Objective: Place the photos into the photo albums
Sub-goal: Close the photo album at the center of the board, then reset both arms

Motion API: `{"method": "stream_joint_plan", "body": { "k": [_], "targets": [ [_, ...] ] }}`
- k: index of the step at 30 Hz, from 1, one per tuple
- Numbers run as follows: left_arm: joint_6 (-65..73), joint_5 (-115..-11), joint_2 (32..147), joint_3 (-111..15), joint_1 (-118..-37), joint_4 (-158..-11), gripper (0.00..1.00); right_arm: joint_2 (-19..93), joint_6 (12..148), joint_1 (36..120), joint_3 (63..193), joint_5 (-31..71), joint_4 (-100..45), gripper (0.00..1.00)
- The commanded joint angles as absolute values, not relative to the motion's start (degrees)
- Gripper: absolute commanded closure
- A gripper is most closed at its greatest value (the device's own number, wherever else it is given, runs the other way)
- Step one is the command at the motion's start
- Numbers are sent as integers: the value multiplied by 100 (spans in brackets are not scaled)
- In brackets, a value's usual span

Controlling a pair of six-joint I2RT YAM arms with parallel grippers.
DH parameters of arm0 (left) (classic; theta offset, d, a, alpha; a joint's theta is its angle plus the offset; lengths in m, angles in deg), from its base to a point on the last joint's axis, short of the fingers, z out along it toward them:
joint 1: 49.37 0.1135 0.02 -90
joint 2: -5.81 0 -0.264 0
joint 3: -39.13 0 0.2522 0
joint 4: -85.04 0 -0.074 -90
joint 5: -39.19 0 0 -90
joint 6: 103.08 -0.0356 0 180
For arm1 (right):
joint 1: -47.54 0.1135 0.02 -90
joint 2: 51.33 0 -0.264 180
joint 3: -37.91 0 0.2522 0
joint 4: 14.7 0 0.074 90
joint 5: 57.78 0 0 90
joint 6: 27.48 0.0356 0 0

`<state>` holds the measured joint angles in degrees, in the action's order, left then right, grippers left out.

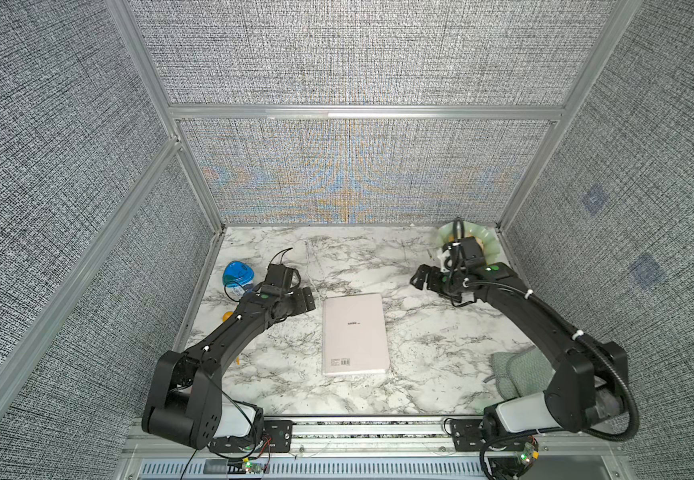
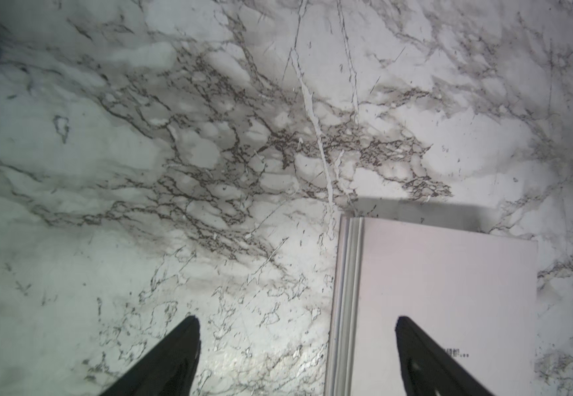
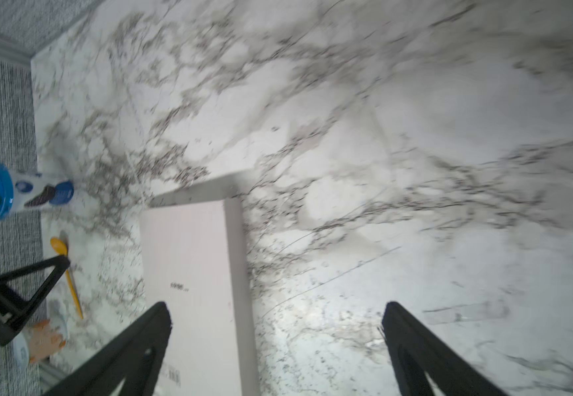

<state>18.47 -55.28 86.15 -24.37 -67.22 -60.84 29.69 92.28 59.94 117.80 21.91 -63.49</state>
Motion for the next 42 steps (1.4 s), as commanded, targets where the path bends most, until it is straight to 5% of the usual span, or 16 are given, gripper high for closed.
{"method": "stream_joint_plan", "body": {
  "k": [1, 9, 15, 28, 31, 36, 42],
  "targets": [
    [1855, -5413, 8827, -2618, -6717, -6265, 8, 2719, 9033, 5493, 11526, 2333, -6267, 1],
    [2050, -4581, 8829, -2718, -6715, -6443, 10, 2378, 8536, 4802, 11150, 2993, -6171, 1],
    [1715, -3848, 8819, -2749, -6714, -6582, 17, 1811, 8414, 4840, 9910, 3527, -4790, 1],
    [827, -2030, 7562, -1002, -6713, -8604, 22, 1133, 7702, 4903, 8623, 4294, -3032, 1],
    [361, -1616, 7392, -584, -6713, -9301, 2, 1311, 7575, 4906, 8517, 4456, -2765, 1],
    [-400, -1106, 7418, -248, -6607, -10232, 1, 1594, 7381, 4907, 8289, 4360, -2071, 1],
    [-559, -1639, 7669, 234, -5981, -11078, 1, 1668, 7087, 4900, 7963, 4494, -1388, 1]
  ]
}}
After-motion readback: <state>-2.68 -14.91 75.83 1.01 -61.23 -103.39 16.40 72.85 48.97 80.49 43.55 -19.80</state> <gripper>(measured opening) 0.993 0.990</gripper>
